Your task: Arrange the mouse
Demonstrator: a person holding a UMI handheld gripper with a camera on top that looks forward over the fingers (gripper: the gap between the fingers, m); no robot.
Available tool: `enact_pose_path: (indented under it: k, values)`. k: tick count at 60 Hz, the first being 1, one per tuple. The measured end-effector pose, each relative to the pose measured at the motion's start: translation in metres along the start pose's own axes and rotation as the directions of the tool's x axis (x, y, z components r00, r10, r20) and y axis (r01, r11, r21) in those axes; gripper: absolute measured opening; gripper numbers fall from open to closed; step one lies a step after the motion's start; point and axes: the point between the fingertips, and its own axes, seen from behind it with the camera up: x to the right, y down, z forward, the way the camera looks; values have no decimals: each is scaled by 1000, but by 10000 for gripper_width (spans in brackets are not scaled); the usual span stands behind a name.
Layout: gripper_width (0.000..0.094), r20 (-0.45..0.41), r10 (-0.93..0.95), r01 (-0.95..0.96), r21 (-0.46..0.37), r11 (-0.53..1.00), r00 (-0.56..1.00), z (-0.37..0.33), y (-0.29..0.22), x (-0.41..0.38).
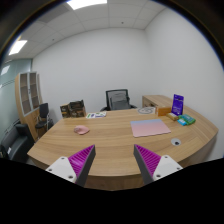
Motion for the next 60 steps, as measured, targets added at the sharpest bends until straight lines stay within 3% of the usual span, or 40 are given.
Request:
enact_pose_path:
  k: [6, 23, 43, 48, 50, 53, 60]
  values:
    - [808, -14, 21, -22, -5, 1000, 1000, 13, 2, -15]
    - [807, 61, 13, -10, -48, 999, 998, 96, 12, -121]
    - [808, 134, -88, 96, -48, 994, 987, 309, 16, -228]
    - [805, 136, -94, 107, -95, 990, 986, 347, 22, -247]
    - [807, 122, -100, 113, -104, 988, 988, 316, 19, -274]
    - [805, 121, -121, 134, -109, 985, 985, 329, 18, -272]
    - [804, 160, -137, 163, -166, 973, 978, 362, 32, -293]
